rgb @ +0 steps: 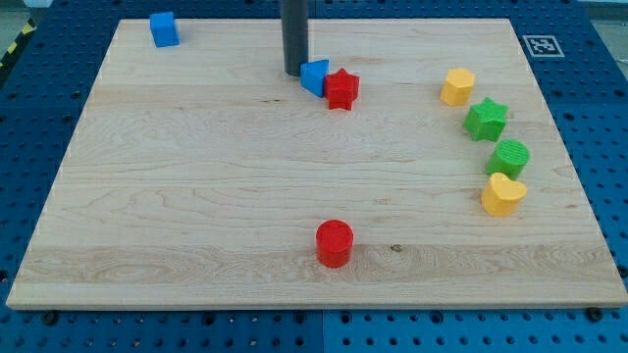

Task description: Push blue triangle to left and a bit down

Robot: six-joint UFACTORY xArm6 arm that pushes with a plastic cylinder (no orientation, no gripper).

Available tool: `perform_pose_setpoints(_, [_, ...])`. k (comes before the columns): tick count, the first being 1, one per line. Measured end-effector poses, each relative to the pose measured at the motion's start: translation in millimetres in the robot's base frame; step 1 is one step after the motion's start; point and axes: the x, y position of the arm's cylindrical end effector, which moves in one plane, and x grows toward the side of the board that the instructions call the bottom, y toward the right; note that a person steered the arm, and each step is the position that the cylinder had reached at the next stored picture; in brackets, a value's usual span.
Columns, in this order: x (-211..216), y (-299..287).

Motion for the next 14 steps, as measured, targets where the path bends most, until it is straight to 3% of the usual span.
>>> perform_pose_setpoints(1, [-8,-7])
perform_pose_setpoints(3, [-16,85])
perform_pose_setpoints(4, [-10,94])
perform_pose_setpoints(7, [15,35])
perform_pose_setpoints(14, [6,-22])
